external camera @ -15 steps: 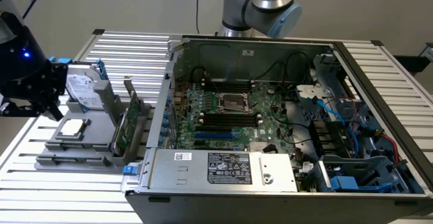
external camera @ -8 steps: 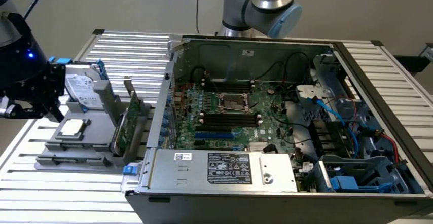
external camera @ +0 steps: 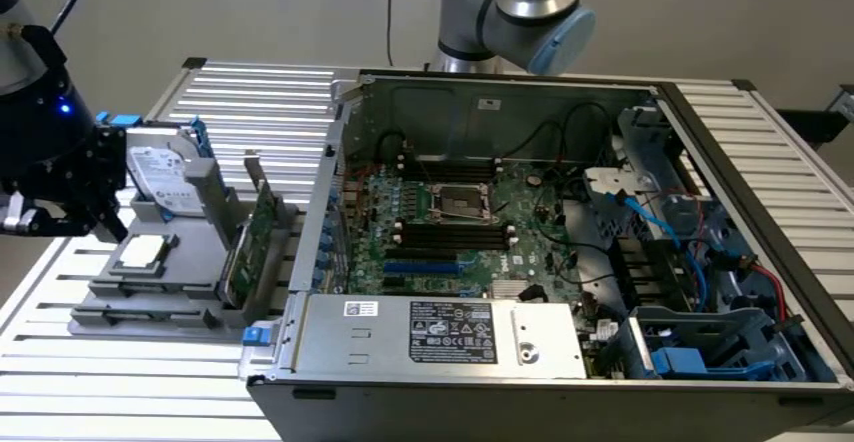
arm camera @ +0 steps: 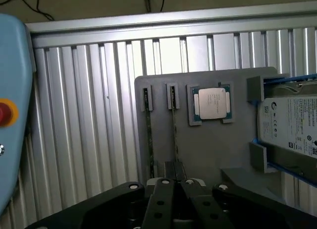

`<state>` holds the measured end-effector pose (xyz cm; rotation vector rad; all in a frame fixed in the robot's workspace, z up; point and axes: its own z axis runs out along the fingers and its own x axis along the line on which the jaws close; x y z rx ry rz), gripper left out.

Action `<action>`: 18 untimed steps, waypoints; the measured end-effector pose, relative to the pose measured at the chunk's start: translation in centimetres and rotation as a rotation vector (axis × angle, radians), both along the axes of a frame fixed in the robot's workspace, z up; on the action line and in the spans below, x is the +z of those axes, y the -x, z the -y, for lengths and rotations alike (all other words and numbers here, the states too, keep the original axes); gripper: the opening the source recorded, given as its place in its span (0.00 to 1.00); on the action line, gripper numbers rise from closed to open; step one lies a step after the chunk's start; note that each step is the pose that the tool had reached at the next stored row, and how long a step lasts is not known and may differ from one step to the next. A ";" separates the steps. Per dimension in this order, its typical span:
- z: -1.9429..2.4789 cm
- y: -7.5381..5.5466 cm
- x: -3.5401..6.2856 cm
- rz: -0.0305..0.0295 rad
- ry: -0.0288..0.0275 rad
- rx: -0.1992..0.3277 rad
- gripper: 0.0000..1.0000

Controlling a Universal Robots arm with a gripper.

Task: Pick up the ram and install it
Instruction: 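Pick up the ram and move it above insertion slot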

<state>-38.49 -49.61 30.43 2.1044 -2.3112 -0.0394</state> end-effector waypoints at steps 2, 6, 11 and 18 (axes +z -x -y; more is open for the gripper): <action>0.04 0.0 0.00 -0.0001 -0.0002 0.000 0.17; 0.20 0.0 -0.53 -0.0001 -0.0003 0.009 0.36; 0.35 0.0 -1.43 -0.0001 -0.0003 0.041 0.36; 1.04 0.0 -2.71 0.0000 -0.0003 0.061 0.36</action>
